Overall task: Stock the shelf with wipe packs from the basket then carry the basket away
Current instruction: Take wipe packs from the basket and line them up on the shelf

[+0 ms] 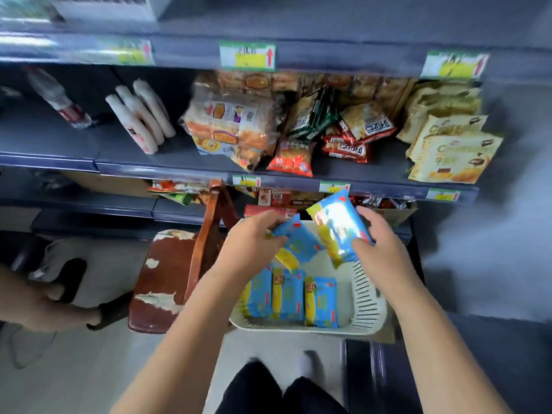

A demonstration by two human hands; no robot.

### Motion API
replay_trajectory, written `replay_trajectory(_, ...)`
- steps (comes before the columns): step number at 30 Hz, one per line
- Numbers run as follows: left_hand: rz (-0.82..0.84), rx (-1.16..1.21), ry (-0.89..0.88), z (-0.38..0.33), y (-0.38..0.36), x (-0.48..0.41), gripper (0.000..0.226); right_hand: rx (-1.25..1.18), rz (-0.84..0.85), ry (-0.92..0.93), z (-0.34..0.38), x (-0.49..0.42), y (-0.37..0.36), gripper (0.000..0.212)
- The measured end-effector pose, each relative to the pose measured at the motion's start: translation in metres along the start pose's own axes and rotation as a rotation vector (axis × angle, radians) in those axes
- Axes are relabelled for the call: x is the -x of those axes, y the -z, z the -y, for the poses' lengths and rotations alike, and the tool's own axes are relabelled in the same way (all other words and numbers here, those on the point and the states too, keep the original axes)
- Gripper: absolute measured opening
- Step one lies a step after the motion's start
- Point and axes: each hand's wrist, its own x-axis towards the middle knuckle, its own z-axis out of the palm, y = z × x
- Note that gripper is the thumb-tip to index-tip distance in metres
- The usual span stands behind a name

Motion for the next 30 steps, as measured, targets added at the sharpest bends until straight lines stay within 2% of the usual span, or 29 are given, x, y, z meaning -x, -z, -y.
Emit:
replay_trajectory(4, -0.047, 0.378, 0.037, -0.025, 0.035, -0.004, 0.023, -0.053, -0.128, 0.166, 0.041, 0.016, 0.027, 0.031)
replay_trajectory(7, 0.003, 0.737, 0.107, -0.041, 0.050, -0.001, 0.018, -0.252, -0.263, 0.185, 0.056, 0.036, 0.041, 0.034)
replay_trajectory(9, 0.056, 0.861, 0.126, -0.048, 0.054, 0.007, 0.013, -0.360, -0.360, 0.184, 0.062, 0.057, 0.047, 0.035)
replay_trajectory(19, 0.465, 0.985, 0.000, -0.096, 0.044, 0.071, 0.019, -0.568, -0.758, 0.074, 0.048, 0.202, 0.030, 0.035)
replay_trajectory(24, 0.644, 0.962, -0.125, -0.127, 0.014, 0.116, 0.013, -0.567, -1.005, 0.032, 0.033, 0.289, 0.040, 0.037)
replay_trajectory(30, 0.901, 0.972, -0.249, -0.190, -0.021, 0.197, 0.018, -0.435, -1.275, 0.035, 0.021, 0.399, 0.067, 0.035)
